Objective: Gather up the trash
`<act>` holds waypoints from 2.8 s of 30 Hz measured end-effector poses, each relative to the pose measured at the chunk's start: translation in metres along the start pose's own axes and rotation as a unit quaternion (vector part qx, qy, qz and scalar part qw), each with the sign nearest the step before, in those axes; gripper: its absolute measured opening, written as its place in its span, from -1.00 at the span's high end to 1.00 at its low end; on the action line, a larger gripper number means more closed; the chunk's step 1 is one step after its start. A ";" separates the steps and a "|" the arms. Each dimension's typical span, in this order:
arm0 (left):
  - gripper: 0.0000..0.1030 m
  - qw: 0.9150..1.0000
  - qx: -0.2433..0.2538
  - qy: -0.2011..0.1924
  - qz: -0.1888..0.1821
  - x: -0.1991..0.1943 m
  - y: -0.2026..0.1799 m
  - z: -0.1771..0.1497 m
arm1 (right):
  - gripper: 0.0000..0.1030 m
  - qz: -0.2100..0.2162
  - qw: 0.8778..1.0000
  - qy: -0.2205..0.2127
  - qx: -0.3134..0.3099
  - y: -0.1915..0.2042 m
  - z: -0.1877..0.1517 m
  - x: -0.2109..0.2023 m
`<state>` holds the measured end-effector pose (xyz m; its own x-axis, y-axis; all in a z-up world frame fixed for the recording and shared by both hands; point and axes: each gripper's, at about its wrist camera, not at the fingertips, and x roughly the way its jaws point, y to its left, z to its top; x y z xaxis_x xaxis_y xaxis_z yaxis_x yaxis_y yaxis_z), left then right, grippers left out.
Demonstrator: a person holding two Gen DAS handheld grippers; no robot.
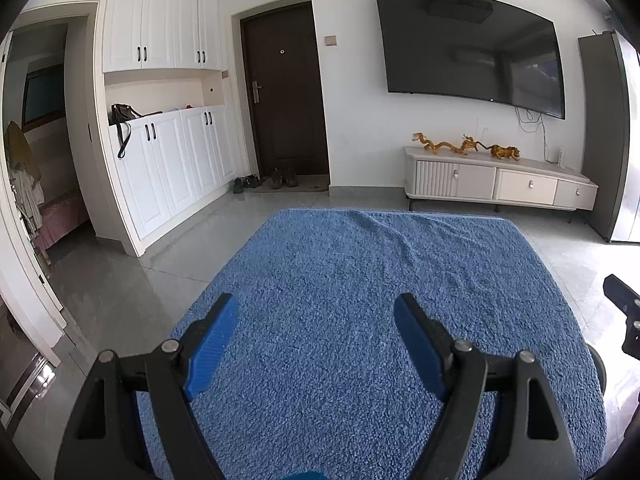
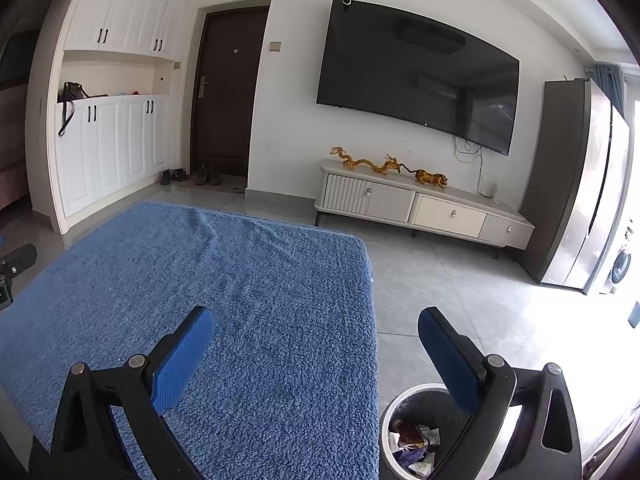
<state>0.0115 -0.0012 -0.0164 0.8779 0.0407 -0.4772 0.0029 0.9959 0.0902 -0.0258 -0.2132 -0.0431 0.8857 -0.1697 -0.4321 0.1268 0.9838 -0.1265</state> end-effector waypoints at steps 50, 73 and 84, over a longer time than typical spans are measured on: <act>-0.54 1.000 0.011 -0.008 -0.007 -0.008 -0.013 -0.003 | -1.00 -0.004 1.000 -0.014 0.022 -0.013 -0.003 -0.011; -0.54 1.000 0.005 -0.006 -0.010 -0.013 -0.009 -0.003 | -1.00 -0.001 1.000 -0.011 0.025 -0.012 -0.004 -0.010; -0.54 1.000 0.003 -0.001 -0.010 -0.009 -0.009 -0.006 | -1.00 -0.001 1.000 -0.010 0.024 -0.012 -0.005 -0.011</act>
<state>0.0004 -0.0104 -0.0184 0.8784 0.0199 -0.4774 0.0243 0.9960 0.0862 -0.0394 -0.2231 -0.0411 0.8944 -0.1702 -0.4136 0.1485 0.9853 -0.0844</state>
